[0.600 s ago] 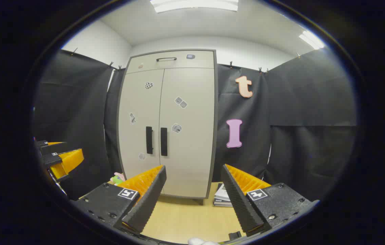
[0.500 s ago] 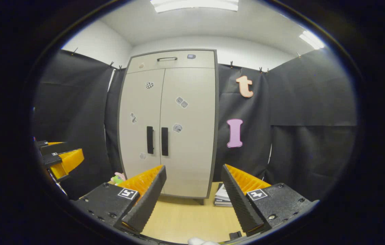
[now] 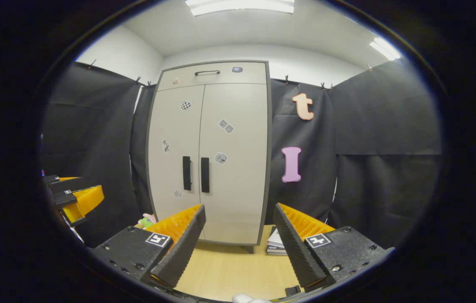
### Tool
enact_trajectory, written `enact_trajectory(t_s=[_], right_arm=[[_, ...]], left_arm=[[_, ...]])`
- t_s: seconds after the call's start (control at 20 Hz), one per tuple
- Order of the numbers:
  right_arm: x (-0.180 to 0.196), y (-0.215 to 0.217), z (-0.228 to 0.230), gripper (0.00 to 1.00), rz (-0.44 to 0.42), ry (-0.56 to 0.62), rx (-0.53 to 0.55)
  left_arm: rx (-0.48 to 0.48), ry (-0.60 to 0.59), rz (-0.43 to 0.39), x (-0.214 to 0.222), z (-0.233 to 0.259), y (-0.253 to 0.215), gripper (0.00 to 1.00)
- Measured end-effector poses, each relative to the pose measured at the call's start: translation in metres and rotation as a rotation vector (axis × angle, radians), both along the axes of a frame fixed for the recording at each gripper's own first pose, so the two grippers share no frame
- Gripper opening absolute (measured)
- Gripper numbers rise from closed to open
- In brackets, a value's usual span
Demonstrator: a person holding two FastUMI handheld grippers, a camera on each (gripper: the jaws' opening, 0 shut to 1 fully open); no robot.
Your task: Open the right door of the double-door shoe cabinet with the right hand, and open the left door with the left hand.
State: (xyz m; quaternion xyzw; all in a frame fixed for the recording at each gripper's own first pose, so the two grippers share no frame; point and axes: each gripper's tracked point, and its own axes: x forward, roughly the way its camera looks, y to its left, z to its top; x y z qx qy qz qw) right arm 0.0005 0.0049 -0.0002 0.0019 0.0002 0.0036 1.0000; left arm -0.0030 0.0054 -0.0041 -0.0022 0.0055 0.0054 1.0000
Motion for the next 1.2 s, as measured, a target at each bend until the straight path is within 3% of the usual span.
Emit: enact_trajectory(t_s=[0.7,1.05,1.2], right_arm=[[0.033,0.009,0.004,1.00,-0.022,-0.007,-0.018],[0.113,0.043,0.029,1.00,-0.032,-0.057,-0.048],[0.157,0.071,0.039,1.00,0.004,-0.064,-0.039]], left_arm=[[0.007,-0.001,0.003,-0.013,0.004,0.009,0.96],[0.003,0.018,0.011,-0.026,-0.004,0.016,0.96],[-0.002,0.036,0.038,-0.029,-0.006,0.022,0.96]])
